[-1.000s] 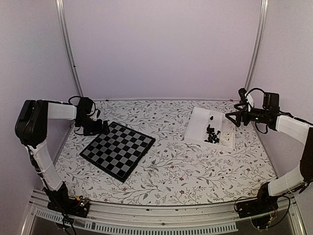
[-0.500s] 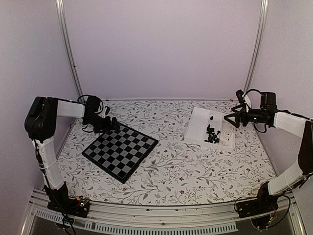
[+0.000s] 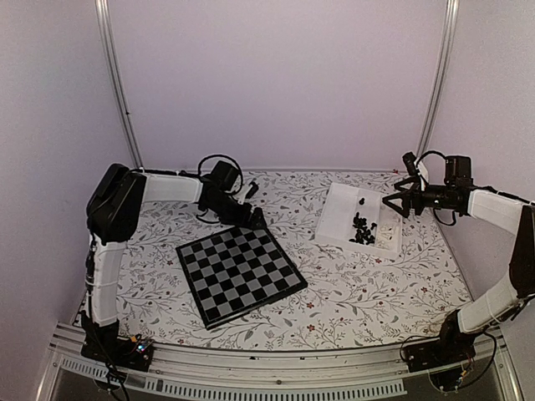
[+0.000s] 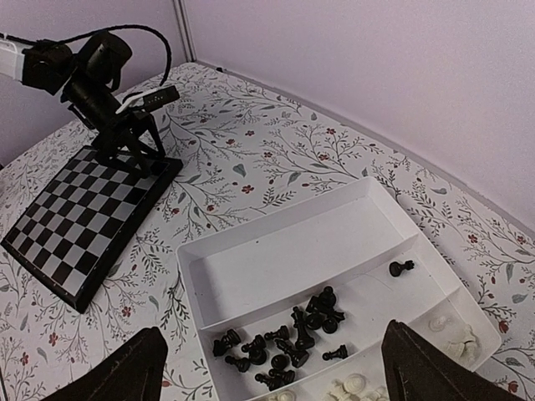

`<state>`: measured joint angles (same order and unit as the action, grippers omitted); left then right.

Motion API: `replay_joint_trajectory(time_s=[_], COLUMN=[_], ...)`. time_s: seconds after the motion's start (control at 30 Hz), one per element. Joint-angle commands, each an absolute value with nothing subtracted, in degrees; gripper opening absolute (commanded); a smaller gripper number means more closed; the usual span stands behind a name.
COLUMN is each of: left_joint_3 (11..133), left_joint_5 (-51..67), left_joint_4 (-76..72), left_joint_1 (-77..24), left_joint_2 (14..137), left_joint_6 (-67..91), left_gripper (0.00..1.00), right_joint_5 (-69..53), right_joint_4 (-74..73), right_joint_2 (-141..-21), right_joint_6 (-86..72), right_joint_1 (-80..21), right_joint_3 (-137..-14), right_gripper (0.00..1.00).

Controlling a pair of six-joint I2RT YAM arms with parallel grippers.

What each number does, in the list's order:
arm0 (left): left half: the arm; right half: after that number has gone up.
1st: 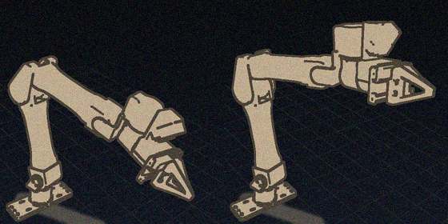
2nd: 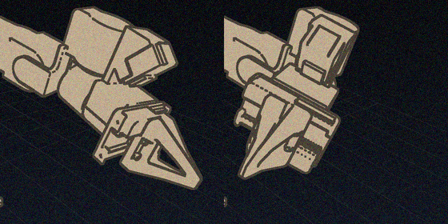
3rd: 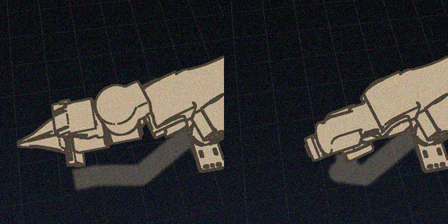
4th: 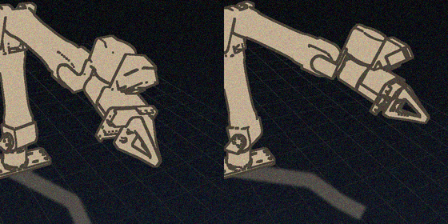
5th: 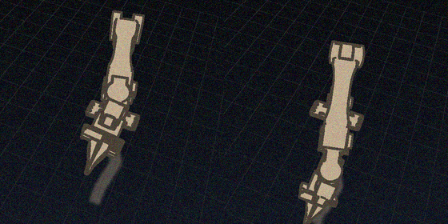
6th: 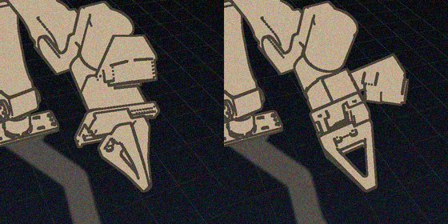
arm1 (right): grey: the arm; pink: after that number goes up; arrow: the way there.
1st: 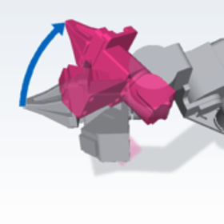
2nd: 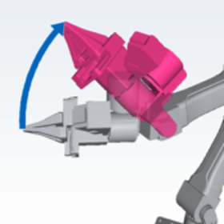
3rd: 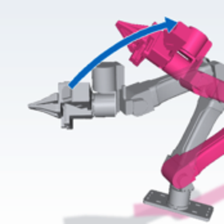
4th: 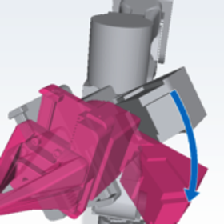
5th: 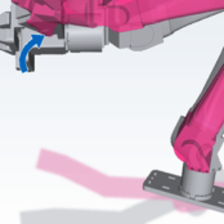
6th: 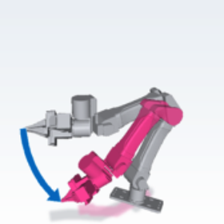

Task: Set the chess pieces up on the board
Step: Move the chessboard to the center of the board, then move the storage box to the center of the board.

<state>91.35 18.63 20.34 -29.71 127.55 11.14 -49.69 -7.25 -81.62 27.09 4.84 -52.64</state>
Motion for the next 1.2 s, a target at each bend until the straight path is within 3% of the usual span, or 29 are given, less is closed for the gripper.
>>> replay_joint_trajectory(time_s=[0.0, 0.43, 0.57, 0.77, 0.97, 1.17], left_joint_3=[93.17, 96.64, 97.59, 88.26, 79.44, 76.33], left_joint_5=[23.22, 26.45, 19.69, 5.89, 2.76, 4.17], left_joint_4=[25.78, 26.47, 28.1, 22.03, 15.2, 13.69], left_joint_1=[-32.3, -38.82, -38.6, -37.33, -35.42, -33.73], left_joint_2=[129.21, 129.52, 123.61, 109.22, 100.86, 98.7], left_joint_6=[8.8, 5.28, 3.28, 1.2, 1.27, 0.84], left_gripper=[0.97, 0.96, 0.97, 0.99, 0.99, 0.99], right_joint_5=[-50.7, -49.19, -44.33, -32.66, -24.42, -22.62], right_joint_4=[-7.93, -8.29, -11.16, -23.49, -33.7, -36.64], right_joint_2=[-82.38, -84.02, -84.08, -85.15, -91.42, -96.11], right_joint_6=[27.73, 28.93, 32.0, 38.88, 45.59, 45.76], right_joint_1=[4.49, 3.09, 1.39, -7.14, -14.35, -15.46], right_joint_3=[-54.05, -53.97, -55.41, -61.07, -63.85, -65.5], right_gripper=[0.93, 0.87, 0.79, 0.68, 0.5, 0.49])
